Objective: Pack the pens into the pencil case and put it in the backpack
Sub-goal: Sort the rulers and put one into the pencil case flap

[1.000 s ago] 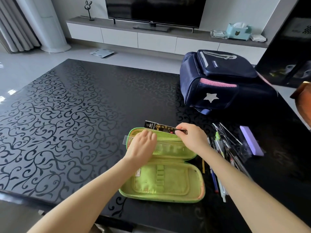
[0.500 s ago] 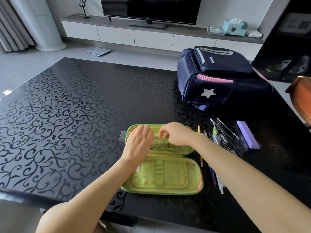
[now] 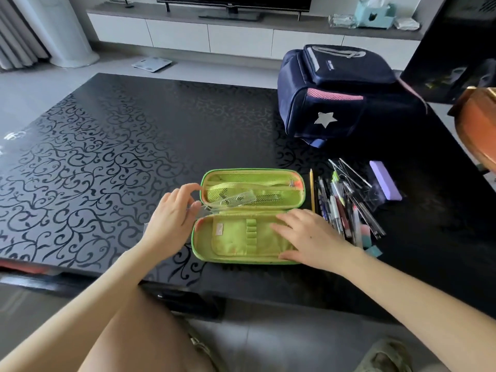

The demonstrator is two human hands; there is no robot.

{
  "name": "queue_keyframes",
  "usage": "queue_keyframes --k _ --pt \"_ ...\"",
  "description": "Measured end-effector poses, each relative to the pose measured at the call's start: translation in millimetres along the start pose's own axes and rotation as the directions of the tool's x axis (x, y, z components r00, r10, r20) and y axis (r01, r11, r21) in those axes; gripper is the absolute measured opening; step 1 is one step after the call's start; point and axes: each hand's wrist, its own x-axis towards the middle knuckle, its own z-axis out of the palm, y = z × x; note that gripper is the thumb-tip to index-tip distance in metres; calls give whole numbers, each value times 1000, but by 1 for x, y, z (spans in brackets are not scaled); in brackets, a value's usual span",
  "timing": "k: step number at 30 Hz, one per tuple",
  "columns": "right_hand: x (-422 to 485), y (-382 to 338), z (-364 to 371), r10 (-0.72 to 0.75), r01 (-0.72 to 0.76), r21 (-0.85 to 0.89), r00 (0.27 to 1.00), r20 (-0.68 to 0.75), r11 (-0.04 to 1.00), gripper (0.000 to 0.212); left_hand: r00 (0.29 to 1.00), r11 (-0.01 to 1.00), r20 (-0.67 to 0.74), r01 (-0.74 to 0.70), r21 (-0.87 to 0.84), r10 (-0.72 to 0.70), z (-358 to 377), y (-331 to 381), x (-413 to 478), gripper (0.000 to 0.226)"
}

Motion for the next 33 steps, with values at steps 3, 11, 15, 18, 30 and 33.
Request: queue_keyframes --k 3,11,15,18,30,33 --pt "7 1 3 -154 162 -199 987 53 967 31 998 998 24 -64 8 64 -5 8 -8 53" --pt "18 19 -23 360 -191 543 906 -223 817 34 865 869 91 -494 -11 493 2 20 -22 32" --pt "30 23 -29 428 -350 608 903 19 712 35 862 872 224 -481 86 454 35 37 -16 27" --pt "33 22 -28 458 -378 624 888 37 684 34 892 900 205 -426 88 402 56 51 -9 16" --pt "11 26 -11 585 -362 693 804 -106 624 32 930 895 46 -363 259 364 42 73 8 8" --pt "-17 65 2 782 -571 589 597 -181 572 24 960 911 74 -278 305 269 43 68 27 20"
